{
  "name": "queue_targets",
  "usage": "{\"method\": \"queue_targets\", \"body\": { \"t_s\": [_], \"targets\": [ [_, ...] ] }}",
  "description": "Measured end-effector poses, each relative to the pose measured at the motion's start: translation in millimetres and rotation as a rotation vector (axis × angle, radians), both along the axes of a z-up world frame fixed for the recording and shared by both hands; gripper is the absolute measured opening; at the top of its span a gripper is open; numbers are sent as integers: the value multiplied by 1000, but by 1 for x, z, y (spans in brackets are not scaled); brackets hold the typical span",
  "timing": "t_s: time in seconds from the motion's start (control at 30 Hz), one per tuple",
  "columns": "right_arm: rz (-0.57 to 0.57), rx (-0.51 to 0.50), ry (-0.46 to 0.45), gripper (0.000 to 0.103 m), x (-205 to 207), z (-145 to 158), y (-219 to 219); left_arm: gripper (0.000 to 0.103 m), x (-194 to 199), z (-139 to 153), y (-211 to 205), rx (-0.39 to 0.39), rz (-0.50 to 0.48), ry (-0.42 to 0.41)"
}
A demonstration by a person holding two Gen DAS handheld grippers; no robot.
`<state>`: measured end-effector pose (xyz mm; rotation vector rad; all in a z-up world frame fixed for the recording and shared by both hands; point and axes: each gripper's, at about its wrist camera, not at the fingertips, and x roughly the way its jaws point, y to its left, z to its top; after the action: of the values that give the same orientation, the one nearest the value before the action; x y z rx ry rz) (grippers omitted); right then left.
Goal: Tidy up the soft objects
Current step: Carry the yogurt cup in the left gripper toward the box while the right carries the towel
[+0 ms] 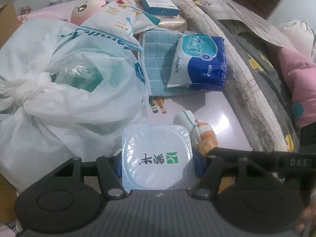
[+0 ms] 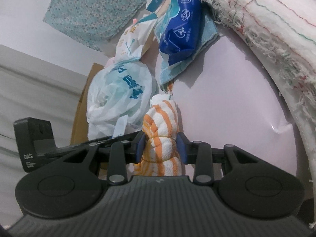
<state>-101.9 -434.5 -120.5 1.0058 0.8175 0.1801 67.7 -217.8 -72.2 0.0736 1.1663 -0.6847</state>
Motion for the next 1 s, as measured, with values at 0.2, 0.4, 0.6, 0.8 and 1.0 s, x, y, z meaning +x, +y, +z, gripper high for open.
{"method": "queue_targets", "body": {
  "t_s": [0.2, 0.4, 0.6, 0.8, 1.0],
  "targets": [
    [-16, 29, -49, 34, -12, 16, -4, 63, -8, 16, 8, -46, 7, 2],
    [-4, 24, -103, 34, -18, 41, 5, 63, -16, 44, 23, -98, 26, -24],
    [56, 13, -181, 34, -11, 79, 21, 63, -22, 86, 58, -167, 73, -75],
    [181, 23, -275, 34, 22, 117, 62, 63, -28, 125, 124, -221, 201, -151],
    [350, 81, -289, 34, 88, 137, 127, 63, -13, 146, 188, -220, 342, -198]
  ]
}}
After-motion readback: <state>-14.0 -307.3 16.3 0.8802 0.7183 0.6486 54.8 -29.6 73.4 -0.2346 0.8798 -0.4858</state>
